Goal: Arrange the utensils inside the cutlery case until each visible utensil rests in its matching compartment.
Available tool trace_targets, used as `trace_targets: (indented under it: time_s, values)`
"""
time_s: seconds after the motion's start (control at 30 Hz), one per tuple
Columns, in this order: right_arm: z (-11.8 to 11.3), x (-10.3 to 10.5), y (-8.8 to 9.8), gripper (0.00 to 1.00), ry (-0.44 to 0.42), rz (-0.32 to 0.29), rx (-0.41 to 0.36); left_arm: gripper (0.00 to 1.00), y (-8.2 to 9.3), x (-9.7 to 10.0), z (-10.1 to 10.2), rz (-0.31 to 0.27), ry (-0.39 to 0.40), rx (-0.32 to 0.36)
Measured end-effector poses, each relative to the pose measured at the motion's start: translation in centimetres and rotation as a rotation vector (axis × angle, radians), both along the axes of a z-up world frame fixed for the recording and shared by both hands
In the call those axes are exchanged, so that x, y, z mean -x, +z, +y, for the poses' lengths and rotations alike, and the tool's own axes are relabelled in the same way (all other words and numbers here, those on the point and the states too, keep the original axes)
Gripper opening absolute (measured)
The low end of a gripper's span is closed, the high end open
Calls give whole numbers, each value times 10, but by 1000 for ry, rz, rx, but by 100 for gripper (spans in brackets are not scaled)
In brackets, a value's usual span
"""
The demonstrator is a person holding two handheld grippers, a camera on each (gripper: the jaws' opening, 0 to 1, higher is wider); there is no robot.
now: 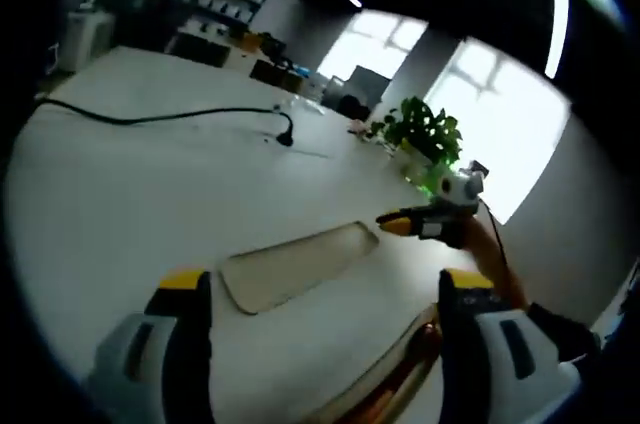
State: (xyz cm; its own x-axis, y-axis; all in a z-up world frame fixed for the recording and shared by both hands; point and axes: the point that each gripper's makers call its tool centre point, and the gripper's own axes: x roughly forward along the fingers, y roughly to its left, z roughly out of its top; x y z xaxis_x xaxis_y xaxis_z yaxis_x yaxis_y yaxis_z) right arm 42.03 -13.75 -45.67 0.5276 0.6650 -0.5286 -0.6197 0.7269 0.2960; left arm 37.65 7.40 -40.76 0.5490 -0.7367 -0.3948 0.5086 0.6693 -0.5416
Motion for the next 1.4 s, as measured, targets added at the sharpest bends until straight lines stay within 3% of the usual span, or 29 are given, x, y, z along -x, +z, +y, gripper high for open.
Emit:
trace_targets:
  time_s: [0.07, 0.2, 0.5, 0.77, 1.13, 1.23, 1.4]
  values:
    - [-3, -4, -1, 15, -56, 29, -26, 100, -3, 0, -2, 20, -10, -3]
    - [-6, -11, -2, 15, -73, 51, -58, 100, -9, -1, -7, 65, -17, 18]
    - [1, -7, -4, 15, -62, 104, -104, 100, -21, -5, -8, 119, 8, 17]
    - [10, -2, -2, 15, -37, 146, -135, 99, -19, -9, -10, 137, 17, 56]
    - [13, 5, -4, 8, -59, 168, -177, 88, -20, -15, 1, 169, 60, 119]
    - [11, 8, -5, 5, -66, 167, -194, 80, -23, -15, 6, 168, 69, 132]
    - [7, 8, -6, 4, -73, 146, -195, 68, -26, -14, 10, 200, 90, 219]
